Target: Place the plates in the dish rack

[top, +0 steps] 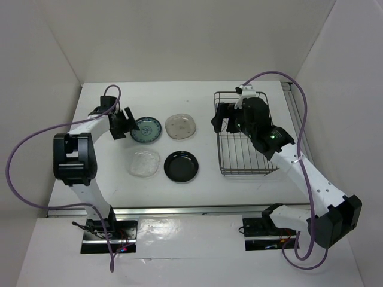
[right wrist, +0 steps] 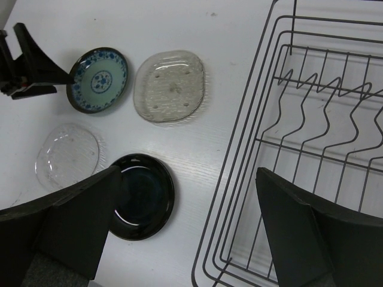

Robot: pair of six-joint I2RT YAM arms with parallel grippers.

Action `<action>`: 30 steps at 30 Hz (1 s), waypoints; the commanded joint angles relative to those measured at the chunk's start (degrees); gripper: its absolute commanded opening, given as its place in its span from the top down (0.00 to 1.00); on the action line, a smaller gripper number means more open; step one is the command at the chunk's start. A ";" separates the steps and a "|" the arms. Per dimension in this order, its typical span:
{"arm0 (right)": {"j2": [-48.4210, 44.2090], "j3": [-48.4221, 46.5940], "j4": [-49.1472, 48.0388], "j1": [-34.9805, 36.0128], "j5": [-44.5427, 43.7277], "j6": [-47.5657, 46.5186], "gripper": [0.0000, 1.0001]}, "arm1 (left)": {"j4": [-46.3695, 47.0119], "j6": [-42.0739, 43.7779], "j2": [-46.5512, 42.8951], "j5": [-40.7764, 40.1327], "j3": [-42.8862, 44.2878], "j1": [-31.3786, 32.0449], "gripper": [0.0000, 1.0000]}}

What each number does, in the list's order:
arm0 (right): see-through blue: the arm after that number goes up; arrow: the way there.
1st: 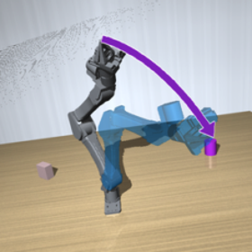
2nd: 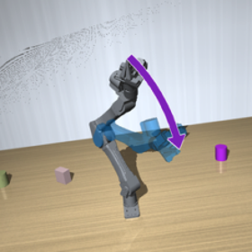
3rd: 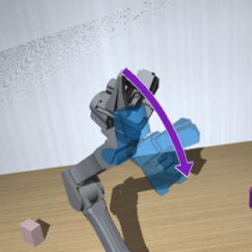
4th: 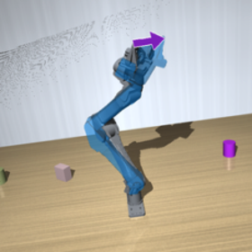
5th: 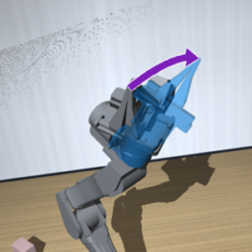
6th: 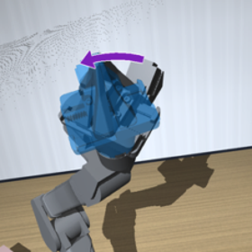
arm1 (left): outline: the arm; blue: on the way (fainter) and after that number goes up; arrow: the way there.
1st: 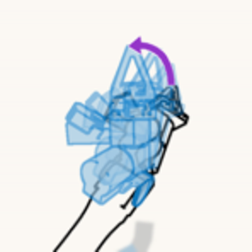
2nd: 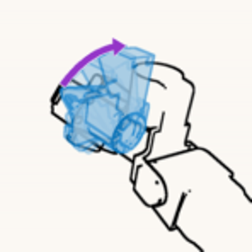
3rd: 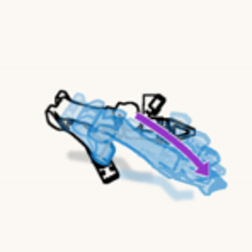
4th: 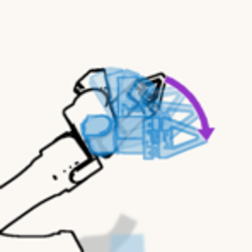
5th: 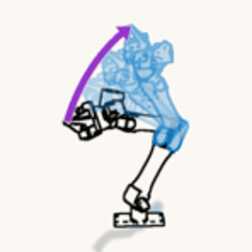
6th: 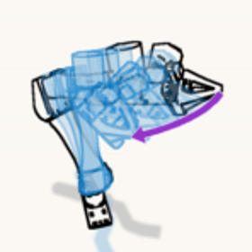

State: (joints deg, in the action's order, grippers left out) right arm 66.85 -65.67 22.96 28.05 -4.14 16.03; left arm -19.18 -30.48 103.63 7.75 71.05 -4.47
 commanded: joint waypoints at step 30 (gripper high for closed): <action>-4.18 3.96 -5.91 1.65 0.80 0.40 0.00 | -1.21 -5.03 9.92 -7.13 5.59 3.24 0.59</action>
State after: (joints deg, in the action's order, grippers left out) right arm 65.47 -62.30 20.14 29.12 -2.61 15.88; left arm -17.80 -34.96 112.29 2.59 74.83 -1.54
